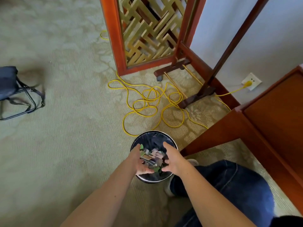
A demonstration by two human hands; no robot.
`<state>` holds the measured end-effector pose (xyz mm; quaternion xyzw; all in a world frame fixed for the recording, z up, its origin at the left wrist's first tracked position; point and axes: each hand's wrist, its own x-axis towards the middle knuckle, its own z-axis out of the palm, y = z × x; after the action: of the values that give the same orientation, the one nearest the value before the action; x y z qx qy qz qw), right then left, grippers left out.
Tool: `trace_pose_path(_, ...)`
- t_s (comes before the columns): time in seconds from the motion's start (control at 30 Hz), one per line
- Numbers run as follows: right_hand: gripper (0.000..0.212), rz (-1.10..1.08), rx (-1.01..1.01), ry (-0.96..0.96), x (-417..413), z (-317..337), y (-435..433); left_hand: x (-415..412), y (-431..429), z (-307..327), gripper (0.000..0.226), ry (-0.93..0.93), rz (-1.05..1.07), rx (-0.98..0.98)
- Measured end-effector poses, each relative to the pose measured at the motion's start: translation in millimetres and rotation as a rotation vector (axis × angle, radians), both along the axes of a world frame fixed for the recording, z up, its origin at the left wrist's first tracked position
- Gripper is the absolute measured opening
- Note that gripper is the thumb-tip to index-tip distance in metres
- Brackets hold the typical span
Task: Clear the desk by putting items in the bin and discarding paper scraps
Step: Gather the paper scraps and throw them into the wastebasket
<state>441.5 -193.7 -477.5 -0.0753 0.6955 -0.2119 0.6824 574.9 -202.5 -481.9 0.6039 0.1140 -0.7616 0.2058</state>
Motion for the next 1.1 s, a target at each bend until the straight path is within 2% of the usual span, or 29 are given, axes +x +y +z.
trace_pose_path(0.07, 0.052, -0.047, -0.03, 0.014, -3.4, -1.2, 1.1, -2.2, 3.2, 10.5, 0.073, -0.032, 0.01, -0.014)
trace_pose_path(0.2, 0.043, -0.036, -0.086, 0.066, -8.8, 9.7, 7.2, -6.4, 9.5, 19.2, 0.059, -0.158, -0.086, -0.151)
trace_pose_path(0.37, 0.035, 0.067, -0.282, 0.21, -10.9, 44.4, 20.5, -21.4, 15.7, 46.5, 0.022, -0.261, -0.163, -0.386)
trace_pose_path(0.43, 0.028, 0.035, -0.41, 0.259, -10.2, 65.3, 29.5, -31.0, 20.7, 66.6, 0.022, -0.292, -0.143, -0.485)
trace_pose_path(0.53, 0.014, -0.088, -0.621, 0.209, -10.3, 104.5, 41.4, -44.4, 27.4, 100.1, 0.018, -0.307, -0.125, -0.682)
trace_pose_path(0.6, 0.014, -0.156, -0.746, 0.175, -13.2, 130.8, 46.6, -51.7, 31.3, 124.2, 0.022, -0.307, -0.115, -0.826)
trace_pose_path(0.73, 0.017, -0.188, -0.918, 0.224, -24.4, 188.5, 62.1, -64.4, 41.1, 181.0, 0.02, -0.261, -0.062, -1.032)
trace_pose_path(0.97, 0.02, -0.316, -1.172, 0.326, -63.6, 289.9, 105.6, -100.1, 65.1, 275.5, 0.023, -0.184, -0.092, -1.321)
trace_pose_path(1.1, 0.018, -0.389, -1.264, 0.384, -101.0, 332.9, 133.1, -138.7, 81.2, 316.3, 0.024, -0.122, -0.167, -1.418)
